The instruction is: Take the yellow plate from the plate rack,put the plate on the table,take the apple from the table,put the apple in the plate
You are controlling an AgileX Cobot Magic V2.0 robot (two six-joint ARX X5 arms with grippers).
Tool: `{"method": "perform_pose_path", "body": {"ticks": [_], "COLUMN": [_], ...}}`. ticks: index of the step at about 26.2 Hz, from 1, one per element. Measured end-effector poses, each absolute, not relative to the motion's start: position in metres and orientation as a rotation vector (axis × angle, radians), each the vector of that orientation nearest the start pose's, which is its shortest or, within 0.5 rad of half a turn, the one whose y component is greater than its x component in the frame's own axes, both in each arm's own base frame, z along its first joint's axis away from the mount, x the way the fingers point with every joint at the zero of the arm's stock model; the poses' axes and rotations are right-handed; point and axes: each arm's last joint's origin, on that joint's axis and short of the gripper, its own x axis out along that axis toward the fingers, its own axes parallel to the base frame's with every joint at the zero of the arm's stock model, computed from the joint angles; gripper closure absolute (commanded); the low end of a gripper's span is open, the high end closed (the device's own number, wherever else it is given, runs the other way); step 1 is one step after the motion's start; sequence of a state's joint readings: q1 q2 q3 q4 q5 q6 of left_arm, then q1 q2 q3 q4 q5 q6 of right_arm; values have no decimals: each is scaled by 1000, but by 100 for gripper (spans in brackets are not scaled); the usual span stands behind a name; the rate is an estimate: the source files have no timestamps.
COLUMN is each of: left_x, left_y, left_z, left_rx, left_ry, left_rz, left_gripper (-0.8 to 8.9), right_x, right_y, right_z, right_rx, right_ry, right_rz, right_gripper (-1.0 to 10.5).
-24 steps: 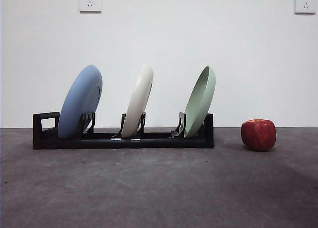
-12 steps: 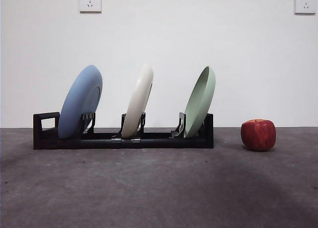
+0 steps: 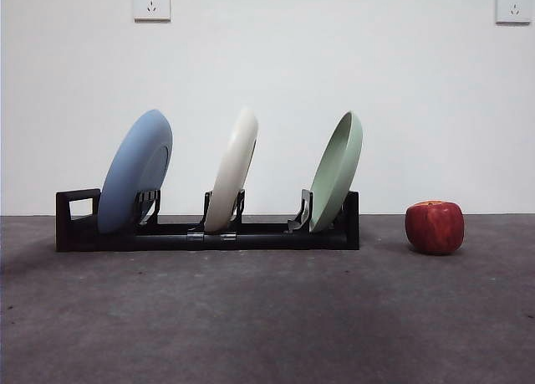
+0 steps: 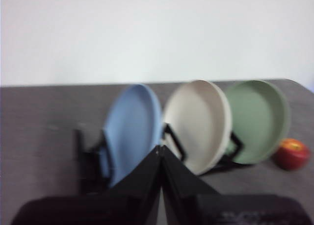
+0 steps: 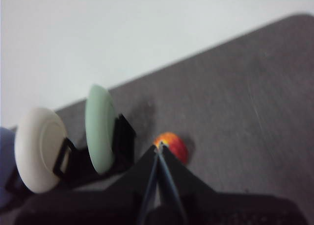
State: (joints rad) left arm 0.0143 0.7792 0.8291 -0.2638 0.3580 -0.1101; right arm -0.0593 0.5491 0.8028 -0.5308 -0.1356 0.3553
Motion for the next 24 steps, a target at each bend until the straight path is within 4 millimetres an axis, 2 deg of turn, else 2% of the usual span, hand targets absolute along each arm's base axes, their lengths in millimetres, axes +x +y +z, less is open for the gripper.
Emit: {"method": "perform_pose_path", "body": {"ticks": [6,10,14,17,22,24], "left_x": [205,235,265,287,337,356], "left_y": [-14,-27,-43,-55,-86,-96], "left_z": [356,353,348,343,333,332], "left_rx": [-274,-329,-348,-346,-315,-292], "left_ry": [370,462,545,604,722,749], "left_rz": [-526,-708,-780,-810,-869,-872], "left_gripper": [818,818,818,818,813,764], "right_x": [128,139,152,162,182,187], "right_y": [-3,1,4,5,5,5], "right_z": [345,343,340,335,316,310], "right_rx": [390,392,398,397,340,332], "right_ry": [424,521,611,667,794,835], "right_rz": [37,174,311,367,441,467], "right_gripper": [950,949,949,949,950,950]}}
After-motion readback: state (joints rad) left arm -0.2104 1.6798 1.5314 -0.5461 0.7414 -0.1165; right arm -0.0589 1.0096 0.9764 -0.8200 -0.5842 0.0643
